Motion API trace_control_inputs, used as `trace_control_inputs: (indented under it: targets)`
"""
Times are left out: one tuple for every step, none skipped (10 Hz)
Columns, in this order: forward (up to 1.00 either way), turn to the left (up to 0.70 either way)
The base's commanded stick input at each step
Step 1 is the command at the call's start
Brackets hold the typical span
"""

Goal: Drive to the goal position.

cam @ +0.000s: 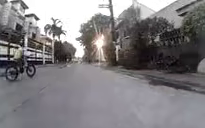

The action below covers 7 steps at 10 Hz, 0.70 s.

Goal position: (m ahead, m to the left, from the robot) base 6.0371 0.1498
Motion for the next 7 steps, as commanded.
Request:
trace_control_inputs:
  targets:
    - [1.00, 0.00]
    - [1.00, 0.00]
    - [1.00, 0.00]
    - [1.00, 0.00]
    - [1.00, 0.00]
    - [1.00, 0.00]
    - [1.00, 0.00]
